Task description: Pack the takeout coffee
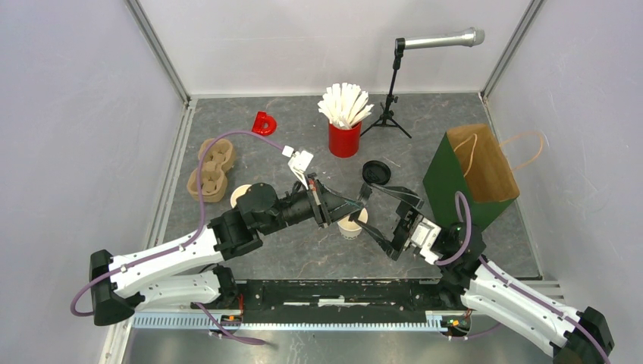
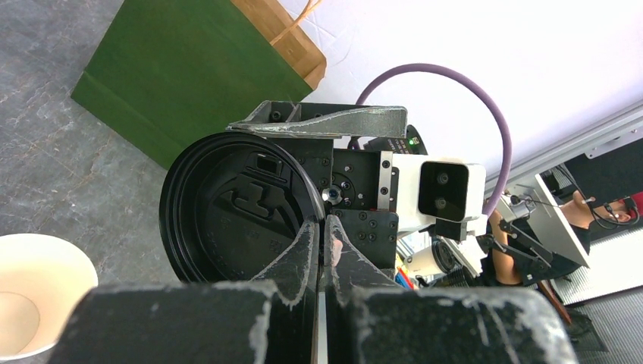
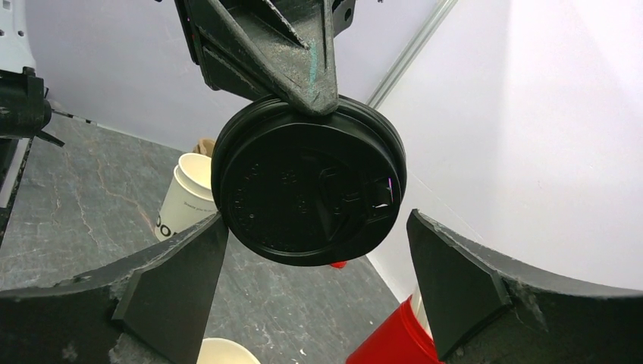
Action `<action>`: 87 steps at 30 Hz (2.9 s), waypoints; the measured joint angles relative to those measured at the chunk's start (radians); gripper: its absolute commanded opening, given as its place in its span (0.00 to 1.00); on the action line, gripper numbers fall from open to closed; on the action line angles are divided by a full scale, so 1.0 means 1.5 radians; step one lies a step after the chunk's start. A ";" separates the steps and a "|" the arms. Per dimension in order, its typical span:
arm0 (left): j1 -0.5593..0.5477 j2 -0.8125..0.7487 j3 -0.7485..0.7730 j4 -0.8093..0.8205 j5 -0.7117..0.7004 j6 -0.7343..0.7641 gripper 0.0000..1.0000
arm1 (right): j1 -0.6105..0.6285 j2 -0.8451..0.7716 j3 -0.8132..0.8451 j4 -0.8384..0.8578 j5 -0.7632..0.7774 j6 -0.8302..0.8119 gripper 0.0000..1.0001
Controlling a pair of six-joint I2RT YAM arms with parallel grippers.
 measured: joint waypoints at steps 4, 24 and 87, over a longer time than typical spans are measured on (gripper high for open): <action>0.000 0.001 0.000 0.001 0.001 0.000 0.02 | 0.000 0.000 0.000 0.000 0.000 -0.005 0.95; 0.015 0.010 0.000 -0.008 0.010 0.013 0.85 | 0.001 0.002 0.000 -0.015 -0.004 -0.011 0.77; 0.324 0.066 -0.300 0.118 0.192 -0.115 0.81 | 0.077 0.700 0.794 -1.207 0.324 0.233 0.86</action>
